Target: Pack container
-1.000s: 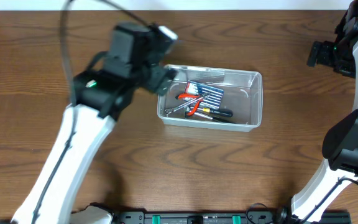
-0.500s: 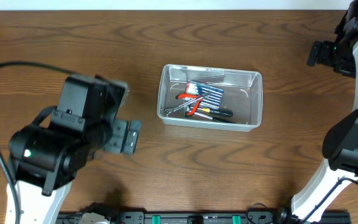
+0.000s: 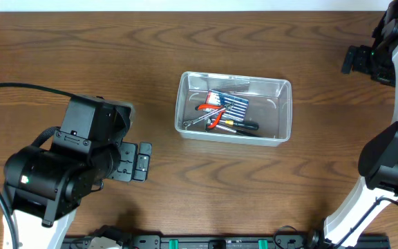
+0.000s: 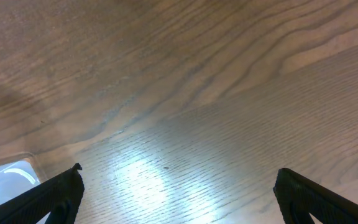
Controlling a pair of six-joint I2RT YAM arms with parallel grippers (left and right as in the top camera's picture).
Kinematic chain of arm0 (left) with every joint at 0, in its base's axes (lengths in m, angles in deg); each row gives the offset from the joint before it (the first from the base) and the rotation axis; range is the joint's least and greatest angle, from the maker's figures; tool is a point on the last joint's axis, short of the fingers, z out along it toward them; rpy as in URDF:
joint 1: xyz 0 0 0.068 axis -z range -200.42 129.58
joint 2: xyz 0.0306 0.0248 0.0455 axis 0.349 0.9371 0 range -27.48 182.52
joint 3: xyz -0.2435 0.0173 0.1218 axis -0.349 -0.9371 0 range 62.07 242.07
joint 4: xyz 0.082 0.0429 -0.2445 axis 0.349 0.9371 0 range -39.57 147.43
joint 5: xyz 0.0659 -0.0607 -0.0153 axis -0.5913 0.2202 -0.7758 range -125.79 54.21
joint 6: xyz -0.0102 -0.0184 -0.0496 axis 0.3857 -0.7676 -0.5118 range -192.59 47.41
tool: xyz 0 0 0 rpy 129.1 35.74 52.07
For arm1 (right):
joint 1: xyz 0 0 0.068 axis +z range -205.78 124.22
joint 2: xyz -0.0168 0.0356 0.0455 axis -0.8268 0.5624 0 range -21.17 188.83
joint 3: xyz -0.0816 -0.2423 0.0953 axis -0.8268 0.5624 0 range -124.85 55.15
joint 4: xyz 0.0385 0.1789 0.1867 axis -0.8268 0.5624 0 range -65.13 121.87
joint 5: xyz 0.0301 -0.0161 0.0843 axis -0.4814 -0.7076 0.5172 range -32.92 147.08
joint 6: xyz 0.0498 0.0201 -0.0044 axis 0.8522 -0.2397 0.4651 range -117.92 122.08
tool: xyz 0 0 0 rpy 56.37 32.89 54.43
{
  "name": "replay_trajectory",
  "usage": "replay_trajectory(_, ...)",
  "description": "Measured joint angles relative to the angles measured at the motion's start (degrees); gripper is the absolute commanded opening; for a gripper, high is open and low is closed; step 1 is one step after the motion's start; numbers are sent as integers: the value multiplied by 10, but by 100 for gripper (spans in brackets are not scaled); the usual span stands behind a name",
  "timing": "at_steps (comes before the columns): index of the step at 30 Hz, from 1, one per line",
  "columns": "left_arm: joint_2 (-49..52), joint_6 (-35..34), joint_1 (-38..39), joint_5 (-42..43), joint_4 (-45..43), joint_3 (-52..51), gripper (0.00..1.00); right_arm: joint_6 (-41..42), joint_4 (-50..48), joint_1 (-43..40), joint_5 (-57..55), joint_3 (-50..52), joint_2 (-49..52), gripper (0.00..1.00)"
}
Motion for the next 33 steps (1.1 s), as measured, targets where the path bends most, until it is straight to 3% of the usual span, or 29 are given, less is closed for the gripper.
replay_trajectory(4, -1, 9, 0, 0, -24, -3, 98, 0, 0, 0, 0, 0, 0, 99)
replay_trajectory(9, -54, 33, -3, 0, -178, -78, 98, 0, 0, 0, 0, 0, 0, 99)
replay_trajectory(17, -307, 71, -94, -1, -418, -317, 98, 0, 0, 0, 0, 0, 0, 99)
replay_trajectory(26, -496, 100, -184, -2, -574, -561, 98, 0, 0, 0, 0, 0, 0, 99)
replay_trajectory(33, -607, 102, -208, -2, -694, -699, 98, 0, 0, 0, 0, 0, 0, 99)
